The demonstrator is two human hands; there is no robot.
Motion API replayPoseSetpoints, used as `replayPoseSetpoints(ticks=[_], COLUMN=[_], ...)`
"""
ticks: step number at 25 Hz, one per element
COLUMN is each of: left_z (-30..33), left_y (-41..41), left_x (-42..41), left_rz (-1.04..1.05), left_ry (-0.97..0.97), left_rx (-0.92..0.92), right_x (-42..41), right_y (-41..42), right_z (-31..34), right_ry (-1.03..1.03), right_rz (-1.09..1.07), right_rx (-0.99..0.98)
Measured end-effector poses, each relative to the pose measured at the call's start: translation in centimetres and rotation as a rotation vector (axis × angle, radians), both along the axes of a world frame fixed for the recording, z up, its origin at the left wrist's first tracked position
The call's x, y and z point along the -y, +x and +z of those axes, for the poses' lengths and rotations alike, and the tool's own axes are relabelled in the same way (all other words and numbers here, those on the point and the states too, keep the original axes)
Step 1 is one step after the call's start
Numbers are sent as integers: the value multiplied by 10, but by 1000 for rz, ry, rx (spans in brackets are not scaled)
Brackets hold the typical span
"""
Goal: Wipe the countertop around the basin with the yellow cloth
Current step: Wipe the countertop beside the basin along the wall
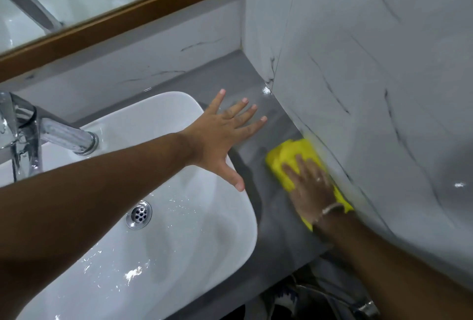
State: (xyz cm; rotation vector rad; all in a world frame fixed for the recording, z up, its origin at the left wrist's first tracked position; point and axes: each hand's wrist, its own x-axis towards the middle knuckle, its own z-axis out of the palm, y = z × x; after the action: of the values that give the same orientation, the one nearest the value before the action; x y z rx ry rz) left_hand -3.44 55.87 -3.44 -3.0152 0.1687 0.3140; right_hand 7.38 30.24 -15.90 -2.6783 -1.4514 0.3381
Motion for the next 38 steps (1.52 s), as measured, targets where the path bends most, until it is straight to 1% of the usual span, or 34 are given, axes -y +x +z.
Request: replayPoseSetpoints(ticks=[1,2,3,5,6,8,9,11,12,13,14,16,17,18,19,20,21,22,23,24,25,26,27,28,29,30,31,32,33,34,35,36,37,38], left_z=[1,2,3,3,3,4,3,3,2,1,1,1,2,2,2,1,0,0,-1,-1,-2,-3,-3,-1,0,1,2,4,5,5,3,0,-4,-8], left_y=[1,0,0,-1,-1,-1,-1,-1,-2,-2,-2,-3,-2,-1,-2,-2,-2,-2,-2,-2,-2,-2,-3,-4,-4,-4,-4,-6,-11,-21,-35,-54,-79,-109], left_x=[0,1,1,1,1,2,3,4,4,3,3,3,3,3,3,3,3,2,2,1,0,-1,-2,-2,0,1,0,1,3,6,13,26,45,69], left_rz=[5,9,9,8,8,12,11,15,21,27,32,39,41,43,52,59,61,58,54,50,36,20,16,17,24,35,43,53,89,161,260,382,510,626], left_ry=[-1,-6,-7,-3,-2,4,13,13,6,0,-8,-15,-11,-15,-24,-30,-31,-29,-28,-27,-24,-22,-19,-18,-14,6,36,53,45,17,-29,-86,-143,-192], left_rx=[-8,-20,-26,-25,-27,-23,-17,-13,-11,-4,-1,2,4,1,-1,2,3,3,1,2,11,23,24,13,7,7,2,-2,4,16,38,66,95,106], right_x=[-13,-13,0,50,68,66,46,-17,-43,-59,-64,-40,-19,-7,-5,-13,-29,-48,-59,-53,-36,-7,24,50,62,60,49,38,29,24,27,37,51,65], right_y=[-1,-19,-48,-100,-104,-65,-41,-2,0,-9,-23,-49,-51,-40,-21,0,19,25,12,-15,-50,-90,-113,-113,-94,-68,-41,-19,-16,-31,-59,-91,-115,-123], right_z=[2,-1,-3,-8,-2,-7,-6,-1,1,-2,-4,-5,-4,-5,-13,-11,-8,-1,0,-5,-9,-12,-11,-11,-15,-12,-9,-4,0,1,2,1,0,-2], right_ry=[-2,-1,-11,57,47,21,-1,-41,-73,-96,-85,-7,4,25,34,-3,-15,-51,-89,-47,0,41,62,42,23,-21,-50,-42,-24,-23,-21,-9,-13,-18], right_rz=[-123,-141,-29,356,449,527,448,69,-61,-120,-73,213,353,462,510,442,249,36,-91,-120,-69,24,175,284,357,328,202,18,-110,-157,-150,-66,71,195], right_rx=[-27,-35,-33,-44,-58,2,19,-29,-85,-131,-144,-101,-125,-103,-20,20,12,-65,-117,-72,-28,-35,-61,-66,-9,60,85,79,65,27,19,12,-28,-63])
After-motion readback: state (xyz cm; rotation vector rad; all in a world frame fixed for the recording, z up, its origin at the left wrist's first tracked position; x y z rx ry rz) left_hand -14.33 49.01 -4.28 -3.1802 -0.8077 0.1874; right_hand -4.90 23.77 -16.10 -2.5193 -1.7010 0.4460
